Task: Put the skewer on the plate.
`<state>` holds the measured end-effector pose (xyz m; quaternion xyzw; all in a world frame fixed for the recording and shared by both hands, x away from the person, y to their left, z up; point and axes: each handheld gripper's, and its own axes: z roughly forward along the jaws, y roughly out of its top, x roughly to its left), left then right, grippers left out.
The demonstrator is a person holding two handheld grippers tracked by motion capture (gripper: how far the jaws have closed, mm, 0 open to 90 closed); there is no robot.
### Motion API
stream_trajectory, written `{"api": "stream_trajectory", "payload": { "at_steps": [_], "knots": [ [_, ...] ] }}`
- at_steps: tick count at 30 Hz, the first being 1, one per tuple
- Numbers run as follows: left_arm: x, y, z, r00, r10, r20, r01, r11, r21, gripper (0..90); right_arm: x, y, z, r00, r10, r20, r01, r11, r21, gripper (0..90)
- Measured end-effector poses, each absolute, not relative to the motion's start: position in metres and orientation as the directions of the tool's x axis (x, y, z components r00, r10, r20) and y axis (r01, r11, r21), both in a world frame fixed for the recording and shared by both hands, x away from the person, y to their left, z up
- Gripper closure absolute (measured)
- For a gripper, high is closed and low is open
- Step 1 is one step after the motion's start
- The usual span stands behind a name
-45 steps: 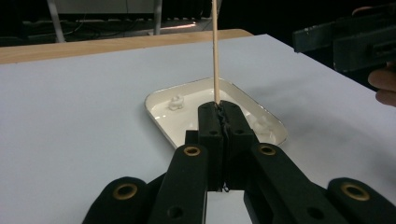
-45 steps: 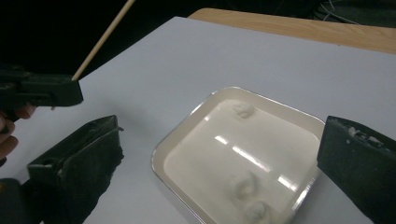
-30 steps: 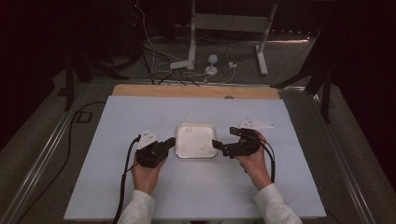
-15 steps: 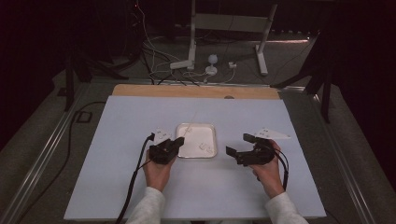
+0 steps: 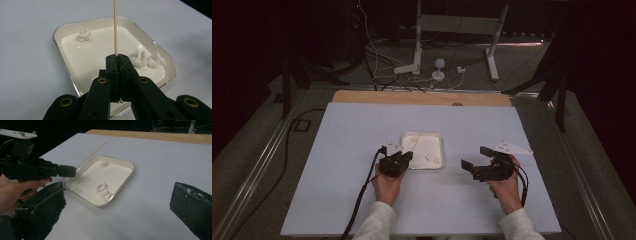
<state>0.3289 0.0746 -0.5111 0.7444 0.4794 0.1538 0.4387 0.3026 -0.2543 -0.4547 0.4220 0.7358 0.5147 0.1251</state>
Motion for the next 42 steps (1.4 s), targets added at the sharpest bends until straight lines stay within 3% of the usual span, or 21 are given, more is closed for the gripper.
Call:
{"api": "stream_trajectory", "payload": {
  "at_steps": [3, 7, 12, 23, 33, 42],
  "knots": [
    [0.33, 0.072, -0.516, 0.478, 0.86, -0.178, 0.593, -0.167, 0.787, 85.0, 0.303, -0.254, -0.456, -0.61, 0.751, 0.25, 0.496, 0.116, 0.861, 0.0],
    [0.333, 0.074, -0.521, 0.46, 0.86, -0.221, 0.614, -0.128, 0.779, 52.3, 0.302, -0.253, -0.457, -0.606, 0.757, 0.243, 0.499, 0.123, 0.858, 0.0],
    [0.332, 0.082, -0.511, 0.465, 0.848, -0.254, 0.588, -0.082, 0.805, 29.9, 0.301, -0.255, -0.457, -0.605, 0.758, 0.244, 0.497, 0.12, 0.859, 0.0],
    [0.312, 0.129, -0.464, 0.523, 0.808, -0.27, 0.48, -0.018, 0.877, 3.2, 0.294, -0.263, -0.456, -0.598, 0.768, 0.23, 0.482, 0.115, 0.869, 0.0],
    [0.281, 0.179, -0.452, 0.519, 0.831, -0.199, 0.366, -0.006, 0.93, 0.5, 0.281, -0.274, -0.462, -0.59, 0.783, 0.196, 0.454, 0.121, 0.883, 0.0],
    [0.257, 0.217, -0.461, 0.478, 0.864, -0.159, 0.346, -0.019, 0.938, 0.5, 0.272, -0.28, -0.468, -0.588, 0.795, 0.148, 0.419, 0.144, 0.896, 0.0]
  ]
}}
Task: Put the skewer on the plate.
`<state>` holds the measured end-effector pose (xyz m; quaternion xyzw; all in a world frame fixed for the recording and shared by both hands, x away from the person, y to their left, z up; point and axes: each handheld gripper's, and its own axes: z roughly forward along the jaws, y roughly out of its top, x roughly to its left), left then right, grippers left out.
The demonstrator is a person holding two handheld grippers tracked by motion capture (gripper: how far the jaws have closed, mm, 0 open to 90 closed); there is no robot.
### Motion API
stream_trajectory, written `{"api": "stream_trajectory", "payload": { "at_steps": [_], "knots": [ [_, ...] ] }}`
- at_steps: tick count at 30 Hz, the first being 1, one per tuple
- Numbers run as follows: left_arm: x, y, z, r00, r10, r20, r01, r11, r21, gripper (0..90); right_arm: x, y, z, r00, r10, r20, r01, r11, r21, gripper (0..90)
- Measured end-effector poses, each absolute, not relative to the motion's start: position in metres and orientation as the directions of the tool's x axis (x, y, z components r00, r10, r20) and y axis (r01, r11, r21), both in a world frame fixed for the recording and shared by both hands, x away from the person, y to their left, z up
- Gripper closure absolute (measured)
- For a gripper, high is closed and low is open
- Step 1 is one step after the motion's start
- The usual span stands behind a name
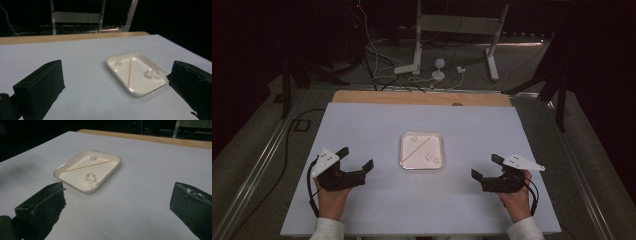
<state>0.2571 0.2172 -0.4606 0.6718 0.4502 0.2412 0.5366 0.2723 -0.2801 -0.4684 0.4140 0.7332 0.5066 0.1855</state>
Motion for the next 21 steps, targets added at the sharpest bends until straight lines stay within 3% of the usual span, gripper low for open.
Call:
{"api": "stream_trajectory", "payload": {
  "at_steps": [21],
  "knots": [
    [0.238, 0.244, -0.475, 0.464, 0.874, -0.146, 0.33, -0.018, 0.944, 0.5, 0.267, -0.294, -0.473, -0.553, 0.828, 0.093, 0.368, 0.143, 0.919, 0.0]
  ]
}}
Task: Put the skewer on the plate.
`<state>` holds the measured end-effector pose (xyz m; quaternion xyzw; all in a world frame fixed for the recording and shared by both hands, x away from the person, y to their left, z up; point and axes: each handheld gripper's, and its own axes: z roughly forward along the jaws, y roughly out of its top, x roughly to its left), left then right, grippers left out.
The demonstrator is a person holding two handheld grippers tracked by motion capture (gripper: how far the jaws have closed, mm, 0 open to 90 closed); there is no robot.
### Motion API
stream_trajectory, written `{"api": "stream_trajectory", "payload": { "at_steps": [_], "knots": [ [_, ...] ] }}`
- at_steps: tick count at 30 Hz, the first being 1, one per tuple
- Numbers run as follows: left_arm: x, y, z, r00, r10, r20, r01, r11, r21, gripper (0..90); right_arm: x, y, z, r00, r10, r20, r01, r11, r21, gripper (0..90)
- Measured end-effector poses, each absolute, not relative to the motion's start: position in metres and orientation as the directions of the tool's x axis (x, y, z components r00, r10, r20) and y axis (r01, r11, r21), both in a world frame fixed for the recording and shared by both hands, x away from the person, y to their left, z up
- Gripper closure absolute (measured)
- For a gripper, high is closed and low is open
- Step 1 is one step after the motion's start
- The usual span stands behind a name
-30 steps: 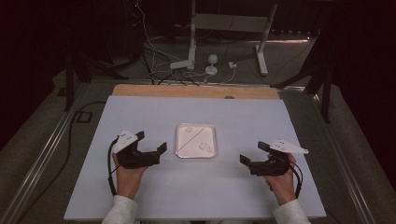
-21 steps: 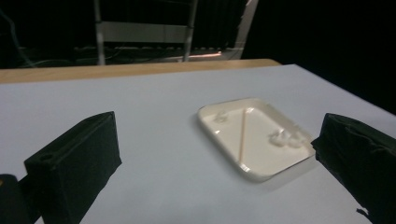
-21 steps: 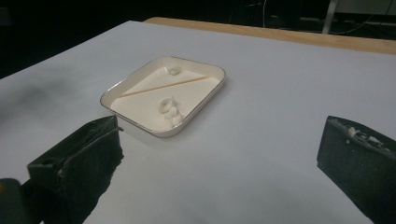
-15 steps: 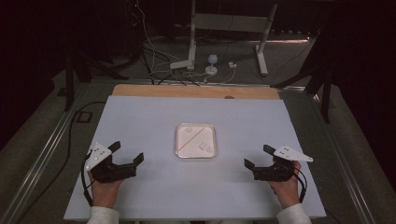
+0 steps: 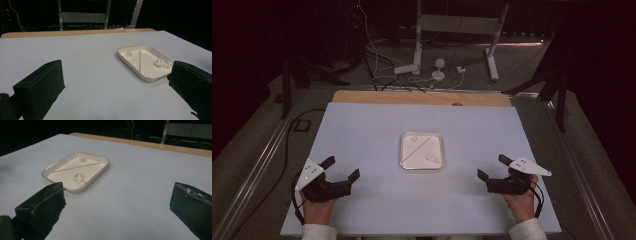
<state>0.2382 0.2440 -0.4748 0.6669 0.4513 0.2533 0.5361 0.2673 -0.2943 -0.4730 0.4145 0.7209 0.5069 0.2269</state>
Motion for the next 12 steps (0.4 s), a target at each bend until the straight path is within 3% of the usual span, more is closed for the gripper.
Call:
{"api": "stream_trajectory", "payload": {
  "at_steps": [12],
  "knots": [
    [0.236, 0.246, -0.474, 0.444, 0.886, -0.134, 0.32, -0.017, 0.947, 0.5, 0.263, -0.305, -0.473, -0.518, 0.851, 0.089, 0.365, 0.126, 0.922, 0.0]
  ]
}}
